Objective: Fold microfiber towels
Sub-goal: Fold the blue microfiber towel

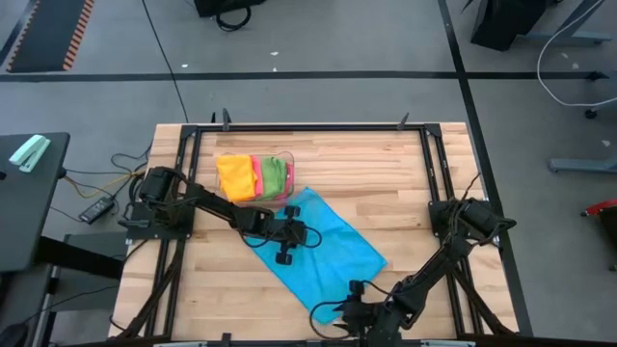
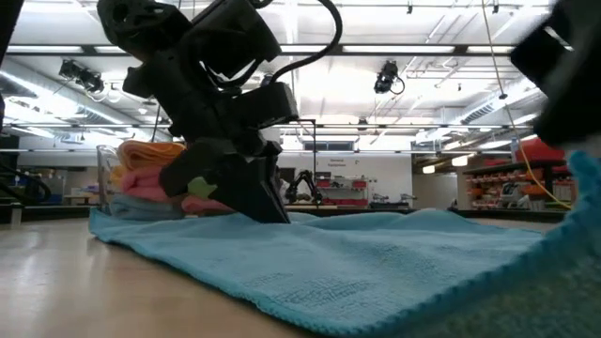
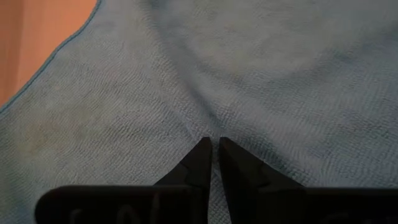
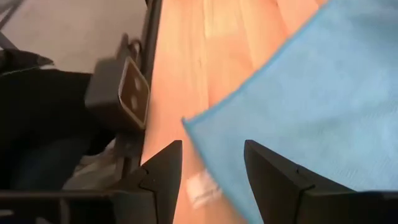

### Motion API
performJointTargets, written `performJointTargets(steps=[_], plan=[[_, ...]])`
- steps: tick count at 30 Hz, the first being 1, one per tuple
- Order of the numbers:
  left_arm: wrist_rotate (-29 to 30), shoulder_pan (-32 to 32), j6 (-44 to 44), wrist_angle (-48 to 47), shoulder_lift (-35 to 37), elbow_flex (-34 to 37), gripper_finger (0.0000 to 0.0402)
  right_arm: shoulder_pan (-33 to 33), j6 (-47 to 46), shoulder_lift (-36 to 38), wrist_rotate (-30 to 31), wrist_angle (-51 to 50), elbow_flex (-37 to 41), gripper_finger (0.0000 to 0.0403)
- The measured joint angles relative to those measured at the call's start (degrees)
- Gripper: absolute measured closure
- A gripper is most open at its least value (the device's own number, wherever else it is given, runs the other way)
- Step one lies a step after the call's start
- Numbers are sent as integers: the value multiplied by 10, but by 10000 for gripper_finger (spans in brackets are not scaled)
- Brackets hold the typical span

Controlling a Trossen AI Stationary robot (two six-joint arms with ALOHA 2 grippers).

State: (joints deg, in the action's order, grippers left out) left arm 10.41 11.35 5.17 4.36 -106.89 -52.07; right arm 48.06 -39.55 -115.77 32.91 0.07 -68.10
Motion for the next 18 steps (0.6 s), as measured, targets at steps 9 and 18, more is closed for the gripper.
performJointTargets(steps=[9,18], plan=[[1,17,0,-16,1,-1,356,-17,95,-22,4,66,-3,222],[-2,18,-12,-69,31,1,367,-16,96,-56,-1,87,-17,222]])
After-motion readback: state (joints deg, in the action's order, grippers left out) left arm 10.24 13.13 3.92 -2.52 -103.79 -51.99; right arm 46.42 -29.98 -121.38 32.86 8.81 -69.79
